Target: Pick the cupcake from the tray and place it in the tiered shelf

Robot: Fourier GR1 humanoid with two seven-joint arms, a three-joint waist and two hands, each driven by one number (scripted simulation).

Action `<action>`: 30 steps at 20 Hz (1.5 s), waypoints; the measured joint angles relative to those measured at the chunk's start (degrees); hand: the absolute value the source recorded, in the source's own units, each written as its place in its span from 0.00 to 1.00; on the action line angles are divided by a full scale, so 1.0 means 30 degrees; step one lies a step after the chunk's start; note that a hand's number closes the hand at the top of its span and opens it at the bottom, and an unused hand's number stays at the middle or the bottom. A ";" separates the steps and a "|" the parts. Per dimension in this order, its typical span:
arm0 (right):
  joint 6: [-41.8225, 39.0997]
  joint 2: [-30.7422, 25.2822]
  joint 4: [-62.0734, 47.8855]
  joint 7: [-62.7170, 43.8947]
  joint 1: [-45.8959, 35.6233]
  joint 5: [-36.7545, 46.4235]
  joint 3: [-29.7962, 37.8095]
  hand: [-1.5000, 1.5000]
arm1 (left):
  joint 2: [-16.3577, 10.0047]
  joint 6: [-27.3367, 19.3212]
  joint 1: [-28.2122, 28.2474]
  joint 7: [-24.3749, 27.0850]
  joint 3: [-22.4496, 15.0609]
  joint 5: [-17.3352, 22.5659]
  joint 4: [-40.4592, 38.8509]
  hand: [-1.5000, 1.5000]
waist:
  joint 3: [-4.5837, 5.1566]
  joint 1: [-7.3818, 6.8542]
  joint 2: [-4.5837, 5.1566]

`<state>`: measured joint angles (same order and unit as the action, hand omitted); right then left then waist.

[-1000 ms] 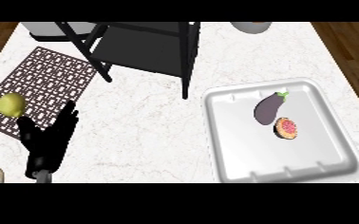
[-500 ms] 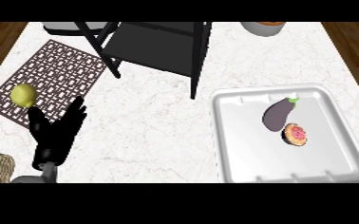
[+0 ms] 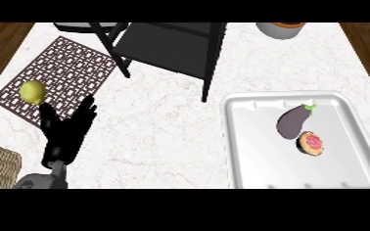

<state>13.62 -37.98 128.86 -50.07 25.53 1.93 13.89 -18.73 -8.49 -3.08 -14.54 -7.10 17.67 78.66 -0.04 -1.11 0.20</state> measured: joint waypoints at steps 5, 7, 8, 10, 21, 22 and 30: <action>-0.0163 -0.0646 -0.1239 -0.3318 -0.3207 0.2478 -0.2217 0.00 | -0.0017 0.0449 -0.0021 0.0112 0.0205 -0.0028 -0.0139 0.50 | -0.0001 -0.0121 0.0001; -0.0443 -0.0639 -0.2104 -0.3867 -0.4461 0.2781 -0.2998 0.00 | -0.0087 0.0653 -0.0033 0.0232 0.0346 -0.0053 -0.0273 0.50 | -0.0004 -0.0130 -0.0006; -0.0570 -0.0600 -0.2555 -0.4000 -0.4881 0.2899 -0.3355 0.00 | 0.0000 0.0581 -0.0159 0.0279 0.0364 -0.0173 -0.0461 0.50 | -0.0020 -0.0095 -0.0020; -0.0811 -0.0416 -0.3121 -0.4259 -0.5428 0.3244 -0.4078 0.00 | 0.0103 0.0511 -0.0063 0.0220 0.0381 -0.0271 -0.0307 0.50 | -0.0030 -0.0029 -0.0045; -0.1522 0.1389 -0.5441 -0.5395 -0.7302 0.6490 -0.6819 0.00 | 0.0288 0.0788 0.0000 0.0157 0.0958 -0.0415 -0.0475 0.50 | -0.0057 0.0223 -0.0124; -0.1611 0.1460 -0.5624 -0.5419 -0.7387 0.6607 -0.6740 0.00 | 0.0260 0.0822 0.0114 0.0292 0.1038 -0.0457 -0.0415 0.50 | -0.0051 0.0234 -0.0126; -0.1892 0.3270 -0.7425 -0.5394 -0.8273 0.8701 -0.7206 0.00 | 0.0676 0.0699 0.0365 0.0121 0.1042 -0.0828 0.0031 0.50 | -0.0046 0.0253 -0.0121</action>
<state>7.95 -28.17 106.59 -66.26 0.71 28.03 -7.73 -16.70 -6.39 -1.98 -14.17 -3.98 15.19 78.76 -0.18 -0.35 -0.16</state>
